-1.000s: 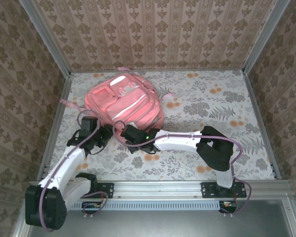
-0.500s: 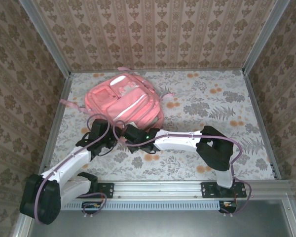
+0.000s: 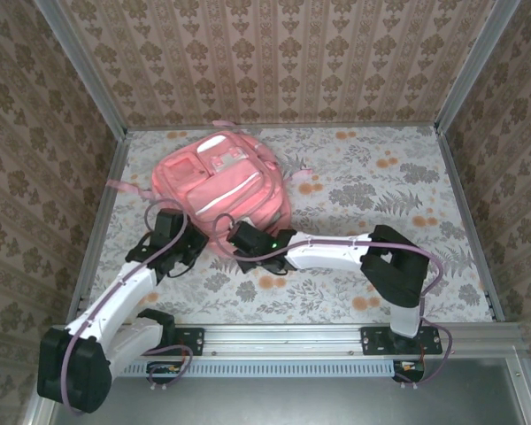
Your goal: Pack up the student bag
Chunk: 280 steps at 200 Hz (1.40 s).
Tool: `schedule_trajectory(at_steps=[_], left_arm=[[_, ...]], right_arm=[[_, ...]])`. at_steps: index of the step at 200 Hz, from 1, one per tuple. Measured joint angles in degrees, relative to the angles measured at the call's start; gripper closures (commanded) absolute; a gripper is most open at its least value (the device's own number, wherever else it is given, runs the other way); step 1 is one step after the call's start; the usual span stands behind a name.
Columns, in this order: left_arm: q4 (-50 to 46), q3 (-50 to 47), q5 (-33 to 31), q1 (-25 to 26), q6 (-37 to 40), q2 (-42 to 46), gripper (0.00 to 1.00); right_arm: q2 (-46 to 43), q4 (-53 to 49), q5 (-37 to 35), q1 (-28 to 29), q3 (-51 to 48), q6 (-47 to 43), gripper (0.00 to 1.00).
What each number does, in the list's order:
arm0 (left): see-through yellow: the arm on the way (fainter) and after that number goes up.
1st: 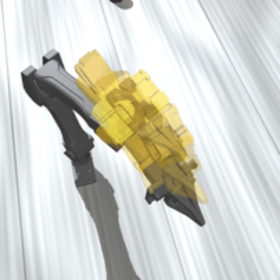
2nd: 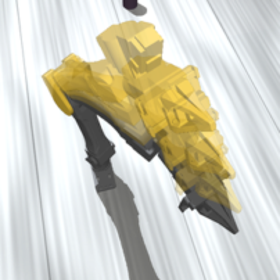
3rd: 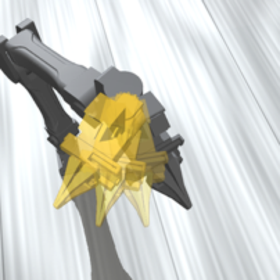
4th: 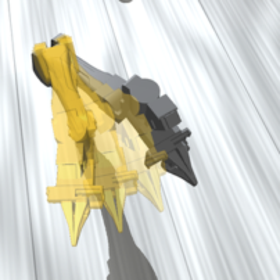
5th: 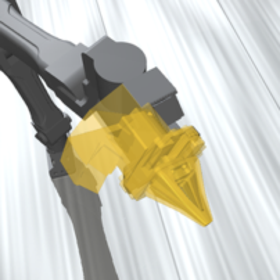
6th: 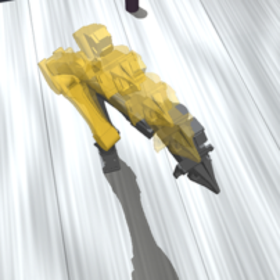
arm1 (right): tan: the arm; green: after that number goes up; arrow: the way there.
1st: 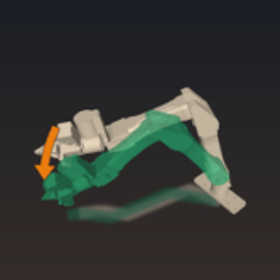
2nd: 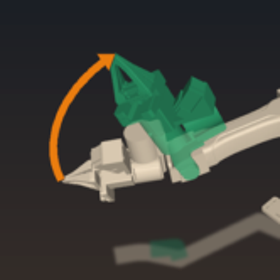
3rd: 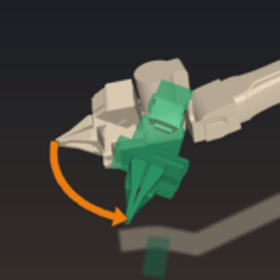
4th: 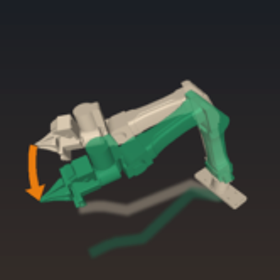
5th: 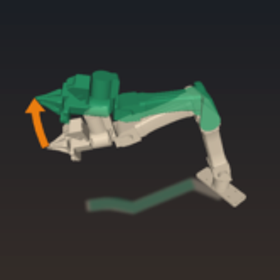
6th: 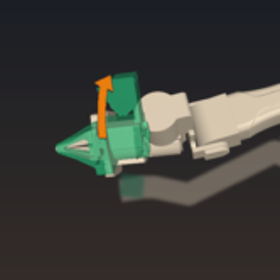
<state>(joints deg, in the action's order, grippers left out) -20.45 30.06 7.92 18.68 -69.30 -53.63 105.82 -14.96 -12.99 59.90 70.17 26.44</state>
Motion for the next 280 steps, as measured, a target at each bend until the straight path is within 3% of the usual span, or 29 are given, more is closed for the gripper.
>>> schedule_trajectory(at_steps=[74,120,164,237,268,280], left_arm=[[-5.3,1.6,5.7,-9.7,6.5,2.6,1.00],[-7.1,3.9,8.0,-13.1,10.7,0.0,1.00],[-10.9,10.1,8.6,-18.8,18.1,-9.2,1.00],[-12.2,20.7,7.5,-22.2,27.7,-25.6,1.00],[-10.2,22.2,7.2,-22.6,28.9,-25.9,0.72],[-9.9,22.0,7.1,-22.9,28.5,-24.2,0.70]], right_arm=[[-3.4,2.9,4.8,-12.7,-4.6,-5.9,1.00],[-2.6,3.0,7.7,-13.9,-3.0,-9.9,1.00],[-3.2,2.8,4.4,-8.2,-3.0,-9.5,1.00],[-1.1,-1.7,0.2,5.1,3.1,-3.6,1.00],[4.3,-4.0,2.0,6.5,9.0,-2.4,1.00],[5.8,-4.5,2.5,6.6,10.7,-2.4,1.00]])
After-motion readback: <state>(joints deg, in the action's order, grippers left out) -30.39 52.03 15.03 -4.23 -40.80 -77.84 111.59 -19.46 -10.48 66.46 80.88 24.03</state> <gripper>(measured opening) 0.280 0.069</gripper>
